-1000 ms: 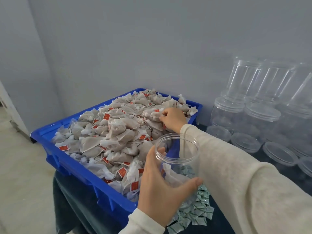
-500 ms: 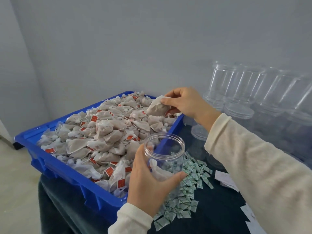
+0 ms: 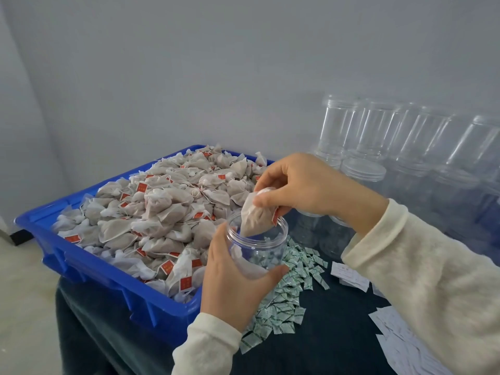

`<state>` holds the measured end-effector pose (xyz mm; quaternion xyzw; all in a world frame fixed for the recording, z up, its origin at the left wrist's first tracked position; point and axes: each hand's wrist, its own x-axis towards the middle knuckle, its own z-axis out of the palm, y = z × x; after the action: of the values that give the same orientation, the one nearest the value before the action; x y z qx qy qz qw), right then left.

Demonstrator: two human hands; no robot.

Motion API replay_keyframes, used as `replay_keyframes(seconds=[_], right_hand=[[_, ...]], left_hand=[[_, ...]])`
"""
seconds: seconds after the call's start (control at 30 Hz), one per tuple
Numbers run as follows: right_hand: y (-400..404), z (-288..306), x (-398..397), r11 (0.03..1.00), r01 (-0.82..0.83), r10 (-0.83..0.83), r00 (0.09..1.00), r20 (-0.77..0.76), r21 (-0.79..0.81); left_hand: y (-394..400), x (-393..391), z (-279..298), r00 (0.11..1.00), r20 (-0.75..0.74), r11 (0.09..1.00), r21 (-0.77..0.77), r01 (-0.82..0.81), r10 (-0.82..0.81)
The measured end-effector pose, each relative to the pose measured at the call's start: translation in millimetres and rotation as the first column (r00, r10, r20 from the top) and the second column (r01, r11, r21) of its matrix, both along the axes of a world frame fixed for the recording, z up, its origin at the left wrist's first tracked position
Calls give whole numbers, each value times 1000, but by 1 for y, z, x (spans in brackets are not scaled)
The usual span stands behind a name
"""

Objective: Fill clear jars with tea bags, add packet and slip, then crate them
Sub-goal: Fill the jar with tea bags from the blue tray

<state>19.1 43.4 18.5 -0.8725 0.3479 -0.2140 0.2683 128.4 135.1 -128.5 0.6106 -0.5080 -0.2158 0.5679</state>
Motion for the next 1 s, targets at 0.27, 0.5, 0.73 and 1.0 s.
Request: replay_keyframes(seconds=[0.27, 0.5, 0.73, 1.0], right_hand=[[15, -9, 0, 995, -7, -13, 981, -193, -102], [21, -12, 3, 996, -13, -12, 956, -294, -84], [19, -7, 3, 999, -39, 32, 951, -308, -17], [-5, 0, -5, 995, 29, -19, 995, -100, 96]], left_hand=[[-1, -3, -5, 1000, 11, 1000, 0, -3, 3], [-3, -7, -5, 1000, 17, 1000, -13, -1, 1], [-5, -10, -2, 1000, 1, 1000, -9, 15, -15], [-5, -8, -4, 999, -48, 999, -46, 17, -19]])
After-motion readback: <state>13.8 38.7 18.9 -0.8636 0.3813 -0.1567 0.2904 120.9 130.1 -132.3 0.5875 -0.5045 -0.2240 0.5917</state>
